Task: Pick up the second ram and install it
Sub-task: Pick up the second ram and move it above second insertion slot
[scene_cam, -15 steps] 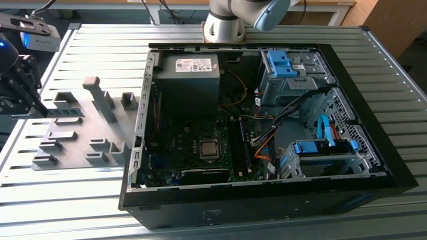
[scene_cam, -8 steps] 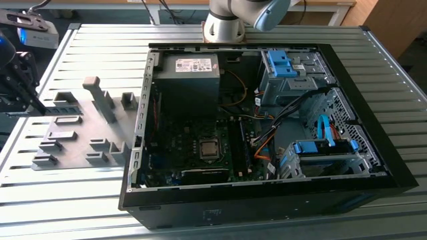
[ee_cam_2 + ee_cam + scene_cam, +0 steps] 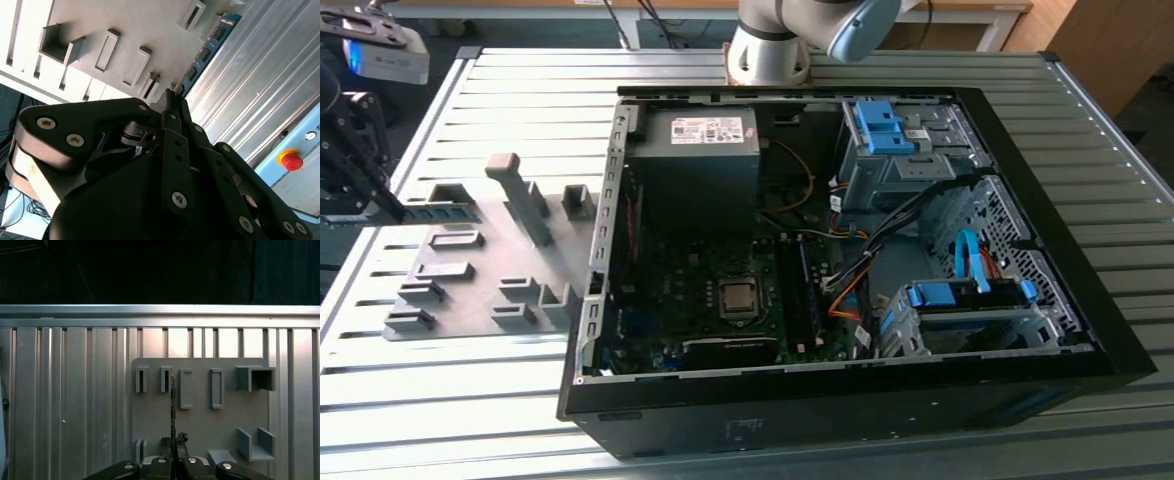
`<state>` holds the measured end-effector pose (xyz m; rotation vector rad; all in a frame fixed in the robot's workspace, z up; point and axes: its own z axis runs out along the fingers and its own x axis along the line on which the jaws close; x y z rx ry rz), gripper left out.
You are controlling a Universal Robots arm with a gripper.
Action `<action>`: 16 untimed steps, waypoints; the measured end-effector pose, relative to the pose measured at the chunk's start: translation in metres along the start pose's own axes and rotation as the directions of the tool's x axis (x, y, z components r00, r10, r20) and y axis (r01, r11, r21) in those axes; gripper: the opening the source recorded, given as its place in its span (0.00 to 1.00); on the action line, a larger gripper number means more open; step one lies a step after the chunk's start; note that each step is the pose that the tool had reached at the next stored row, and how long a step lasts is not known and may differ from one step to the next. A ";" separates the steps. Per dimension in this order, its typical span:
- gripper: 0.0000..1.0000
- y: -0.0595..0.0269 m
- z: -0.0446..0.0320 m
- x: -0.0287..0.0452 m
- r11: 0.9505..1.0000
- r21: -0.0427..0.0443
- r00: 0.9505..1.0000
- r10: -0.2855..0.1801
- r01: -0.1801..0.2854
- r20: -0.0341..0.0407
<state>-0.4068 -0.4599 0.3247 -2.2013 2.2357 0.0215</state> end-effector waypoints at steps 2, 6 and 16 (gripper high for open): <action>0.14 0.0000 -0.0032 0.0000 1.000 0.000 1.000 0.000 0.000 0.000; 0.14 0.0001 -0.0106 -0.0001 1.000 0.000 1.000 0.000 0.000 0.000; 0.14 0.0003 -0.0403 -0.0005 1.000 0.000 1.000 0.000 0.000 0.000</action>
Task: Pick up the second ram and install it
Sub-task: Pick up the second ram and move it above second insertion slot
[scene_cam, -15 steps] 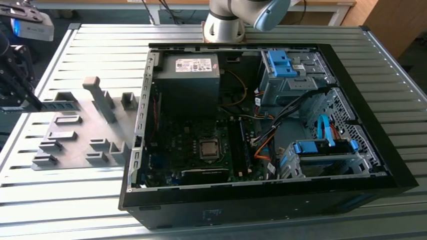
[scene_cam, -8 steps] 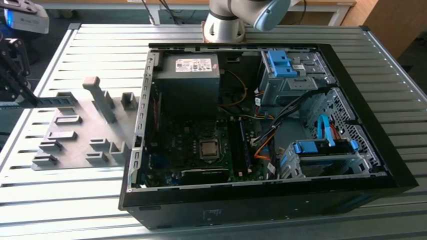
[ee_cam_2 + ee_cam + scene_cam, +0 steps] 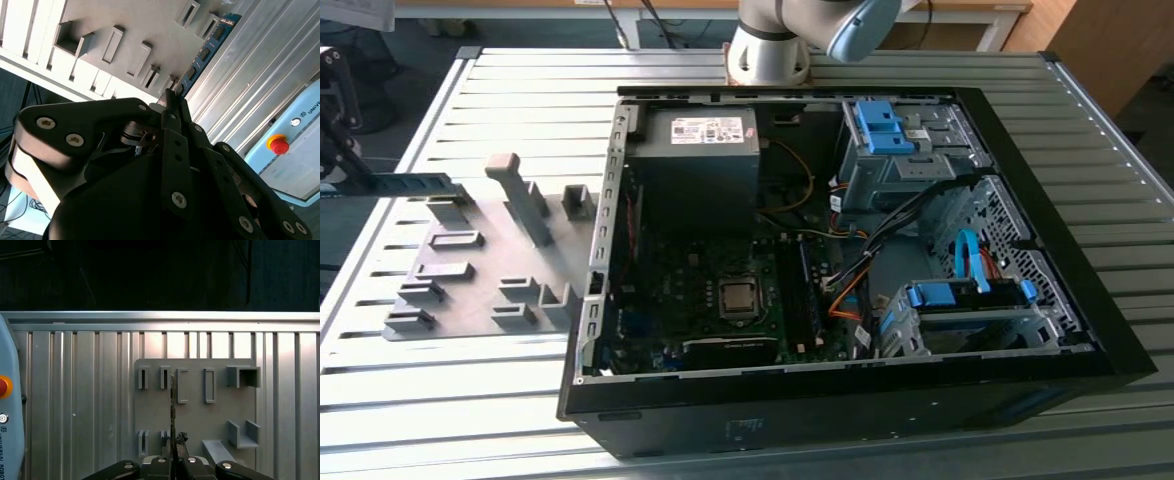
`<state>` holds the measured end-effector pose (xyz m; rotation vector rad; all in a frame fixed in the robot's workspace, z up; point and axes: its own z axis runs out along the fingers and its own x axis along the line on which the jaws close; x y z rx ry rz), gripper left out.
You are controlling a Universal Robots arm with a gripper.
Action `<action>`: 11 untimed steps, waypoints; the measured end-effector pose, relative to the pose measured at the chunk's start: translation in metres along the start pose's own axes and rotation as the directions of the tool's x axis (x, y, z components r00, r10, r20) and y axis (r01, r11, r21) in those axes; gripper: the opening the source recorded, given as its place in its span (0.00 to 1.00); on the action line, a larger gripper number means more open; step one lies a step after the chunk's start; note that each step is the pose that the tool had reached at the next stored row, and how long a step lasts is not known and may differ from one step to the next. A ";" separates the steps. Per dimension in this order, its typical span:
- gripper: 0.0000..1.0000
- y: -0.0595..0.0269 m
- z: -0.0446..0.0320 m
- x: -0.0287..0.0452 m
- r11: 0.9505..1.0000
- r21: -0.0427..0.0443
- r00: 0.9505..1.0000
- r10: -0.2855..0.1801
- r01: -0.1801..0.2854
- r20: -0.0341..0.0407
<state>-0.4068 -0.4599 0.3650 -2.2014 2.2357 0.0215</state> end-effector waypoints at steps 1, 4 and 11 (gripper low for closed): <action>0.14 0.0000 -0.0021 0.0000 1.000 0.000 1.000 0.000 0.000 0.000; 0.14 0.0001 -0.0084 -0.0001 1.000 0.000 1.000 0.000 0.000 0.000; 0.14 0.0002 -0.0227 -0.0003 1.000 0.000 1.000 0.000 0.000 0.000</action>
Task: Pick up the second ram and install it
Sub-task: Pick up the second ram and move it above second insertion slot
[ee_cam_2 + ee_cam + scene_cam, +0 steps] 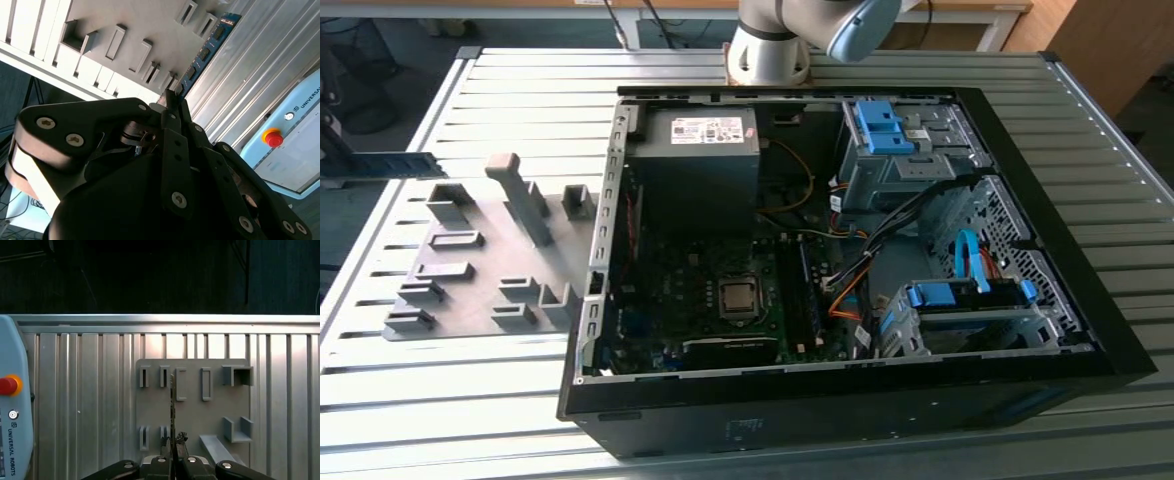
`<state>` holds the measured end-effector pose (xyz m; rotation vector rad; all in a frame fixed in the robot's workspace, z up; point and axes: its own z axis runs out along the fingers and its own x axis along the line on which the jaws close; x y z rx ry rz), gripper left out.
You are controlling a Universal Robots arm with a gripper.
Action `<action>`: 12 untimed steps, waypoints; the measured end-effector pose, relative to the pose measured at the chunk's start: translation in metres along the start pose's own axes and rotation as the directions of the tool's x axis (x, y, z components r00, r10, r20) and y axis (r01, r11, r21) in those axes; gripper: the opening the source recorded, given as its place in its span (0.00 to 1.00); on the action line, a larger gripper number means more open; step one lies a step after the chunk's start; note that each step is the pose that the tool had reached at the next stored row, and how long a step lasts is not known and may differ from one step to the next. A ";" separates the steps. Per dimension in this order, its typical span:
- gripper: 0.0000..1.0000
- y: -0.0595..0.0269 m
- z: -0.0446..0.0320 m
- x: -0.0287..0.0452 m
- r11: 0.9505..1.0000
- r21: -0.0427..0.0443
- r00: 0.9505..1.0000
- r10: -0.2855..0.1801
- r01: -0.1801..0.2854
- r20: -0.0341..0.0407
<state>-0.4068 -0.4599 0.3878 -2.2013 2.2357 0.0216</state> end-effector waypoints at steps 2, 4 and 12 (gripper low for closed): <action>0.14 0.0000 -0.0043 -0.0001 1.000 0.000 1.000 0.000 0.000 0.000; 0.14 0.0001 -0.0084 -0.0001 1.000 0.000 1.000 0.000 0.000 0.000; 0.14 -0.0004 -0.0101 -0.0001 1.000 0.000 1.000 0.000 0.000 0.000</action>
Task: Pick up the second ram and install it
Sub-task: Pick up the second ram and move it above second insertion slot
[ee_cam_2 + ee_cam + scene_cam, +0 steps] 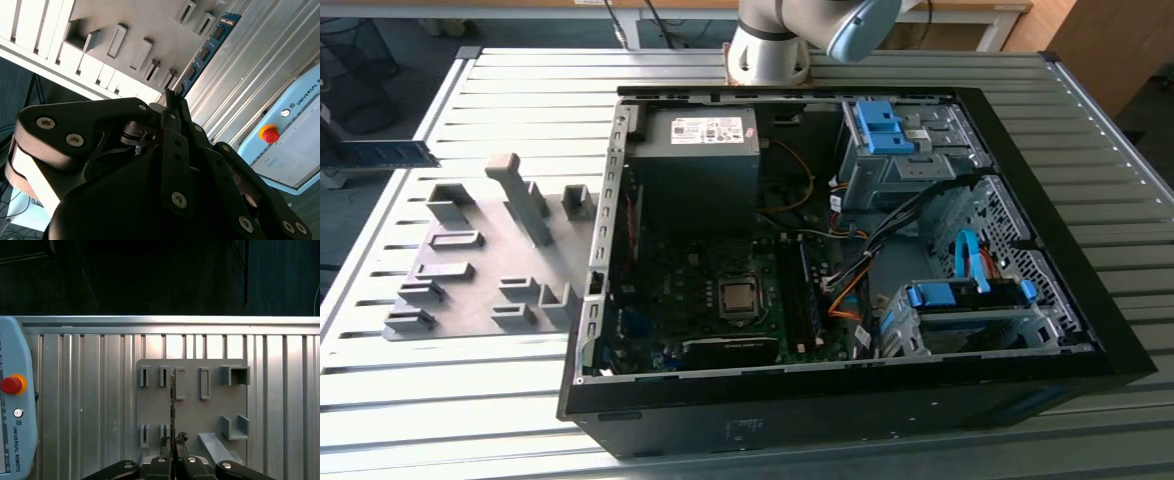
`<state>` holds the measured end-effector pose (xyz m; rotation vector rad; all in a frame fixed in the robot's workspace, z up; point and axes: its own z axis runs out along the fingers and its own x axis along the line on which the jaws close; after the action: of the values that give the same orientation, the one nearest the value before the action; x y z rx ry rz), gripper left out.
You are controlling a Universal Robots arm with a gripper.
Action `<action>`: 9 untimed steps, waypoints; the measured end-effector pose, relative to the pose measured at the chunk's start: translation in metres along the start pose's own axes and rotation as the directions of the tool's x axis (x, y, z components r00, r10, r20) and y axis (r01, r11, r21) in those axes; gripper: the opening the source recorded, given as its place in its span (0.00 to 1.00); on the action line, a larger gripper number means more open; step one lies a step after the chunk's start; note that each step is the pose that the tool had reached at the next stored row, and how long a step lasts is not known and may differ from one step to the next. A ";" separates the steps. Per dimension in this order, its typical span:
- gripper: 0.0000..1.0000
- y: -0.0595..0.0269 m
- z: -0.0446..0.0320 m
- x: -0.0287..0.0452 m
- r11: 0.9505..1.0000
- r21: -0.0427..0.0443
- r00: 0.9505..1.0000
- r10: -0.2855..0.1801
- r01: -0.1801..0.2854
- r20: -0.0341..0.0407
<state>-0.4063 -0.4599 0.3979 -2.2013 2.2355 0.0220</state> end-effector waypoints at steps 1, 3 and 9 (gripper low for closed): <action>0.14 -0.0003 0.0000 0.0000 1.000 0.000 1.000 0.000 0.000 0.000; 0.14 -0.0010 0.0000 0.0000 1.000 0.000 1.000 0.000 0.000 0.000; 0.14 -0.0039 0.0000 -0.0001 1.000 0.000 1.000 0.000 0.000 0.000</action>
<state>-0.4024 -0.4599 0.3978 -2.2011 2.2356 0.0220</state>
